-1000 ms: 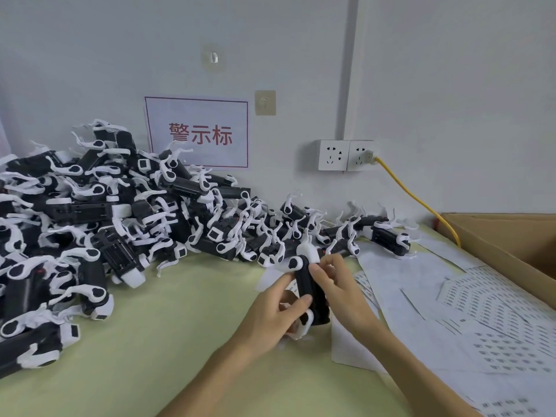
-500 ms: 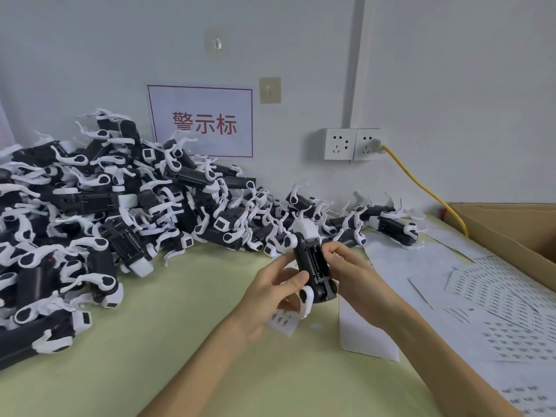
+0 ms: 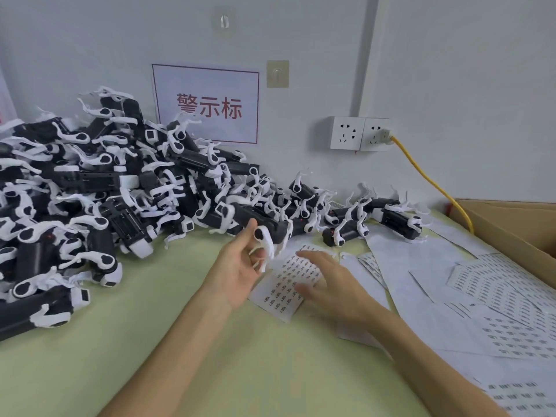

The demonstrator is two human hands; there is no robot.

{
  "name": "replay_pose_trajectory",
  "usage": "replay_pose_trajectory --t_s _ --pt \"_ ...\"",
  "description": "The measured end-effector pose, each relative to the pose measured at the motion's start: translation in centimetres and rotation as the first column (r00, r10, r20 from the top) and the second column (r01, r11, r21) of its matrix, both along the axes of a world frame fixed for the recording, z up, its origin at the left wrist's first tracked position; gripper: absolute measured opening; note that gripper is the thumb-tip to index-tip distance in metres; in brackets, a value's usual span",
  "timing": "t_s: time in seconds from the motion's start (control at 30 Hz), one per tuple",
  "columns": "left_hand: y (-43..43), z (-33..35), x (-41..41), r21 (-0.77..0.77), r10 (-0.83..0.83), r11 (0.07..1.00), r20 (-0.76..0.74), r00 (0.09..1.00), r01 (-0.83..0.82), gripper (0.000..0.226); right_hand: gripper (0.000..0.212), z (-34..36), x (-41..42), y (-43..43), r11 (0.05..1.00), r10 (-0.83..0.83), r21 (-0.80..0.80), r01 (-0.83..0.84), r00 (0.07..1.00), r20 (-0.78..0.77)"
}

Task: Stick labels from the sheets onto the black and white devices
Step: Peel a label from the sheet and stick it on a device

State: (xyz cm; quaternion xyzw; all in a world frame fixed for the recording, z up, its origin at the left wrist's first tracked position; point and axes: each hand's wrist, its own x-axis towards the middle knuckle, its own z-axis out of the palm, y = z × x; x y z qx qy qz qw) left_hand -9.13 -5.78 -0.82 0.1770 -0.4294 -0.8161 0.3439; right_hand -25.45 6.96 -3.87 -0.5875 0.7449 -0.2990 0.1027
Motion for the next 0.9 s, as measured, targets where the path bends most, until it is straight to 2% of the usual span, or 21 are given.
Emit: replay_pose_trajectory --t_s 0.07,0.13,0.3,0.4,0.47,0.57,0.67,0.77,0.83,0.9 --pt "-0.3 0.2 0.3 -0.030 0.035 0.999 -0.012 0.999 -0.036 0.031 0.072 -0.4 0.2 -0.1 0.994 0.048 0.104 -0.036 0.992 -0.117" --pt "-0.4 0.3 0.4 -0.061 0.069 0.996 -0.016 0.997 -0.070 0.034 0.075 -0.9 0.2 -0.4 0.990 0.090 0.124 -0.072 0.984 -0.151" --pt "-0.7 0.0 0.3 0.047 0.154 0.987 0.033 0.988 -0.156 0.047 0.062 -0.8 -0.6 -0.3 0.998 0.033 0.062 -0.031 0.999 -0.026" --pt "-1.0 -0.1 0.8 0.140 0.058 0.988 0.018 0.998 -0.060 0.025 0.053 -0.6 -0.5 -0.3 1.000 0.015 0.005 -0.015 0.999 0.028" --pt "-1.3 -0.2 1.1 0.188 -0.036 0.981 -0.004 0.999 0.036 0.034 0.052 -0.2 -0.5 -0.2 0.999 -0.005 -0.037 0.007 0.998 0.061" --pt "-1.4 -0.2 1.2 0.209 -0.092 0.973 -0.031 0.995 0.097 0.031 0.055 0.3 -0.8 0.2 0.995 0.031 -0.092 -0.023 0.996 0.082" --pt "-1.2 -0.1 1.0 0.185 -0.067 0.980 -0.017 0.998 0.069 0.019 0.055 0.6 -0.9 0.5 0.987 0.050 -0.155 -0.042 0.998 0.045" --pt "-1.0 -0.3 0.9 0.180 -0.071 0.981 -0.014 0.997 0.072 0.023 0.057 0.8 -0.8 0.6 0.975 0.050 -0.218 -0.040 0.998 0.044" --pt "-0.8 -0.3 0.7 0.192 -0.128 0.971 -0.092 0.987 0.144 0.021 0.066 0.9 -0.6 0.7 0.975 0.082 -0.212 -0.068 0.995 0.058" --pt "-0.5 -0.3 0.6 0.156 -0.157 0.973 -0.093 0.983 0.170 0.018 0.071 1.0 -0.3 0.9 0.981 0.122 -0.160 -0.109 0.990 0.075"
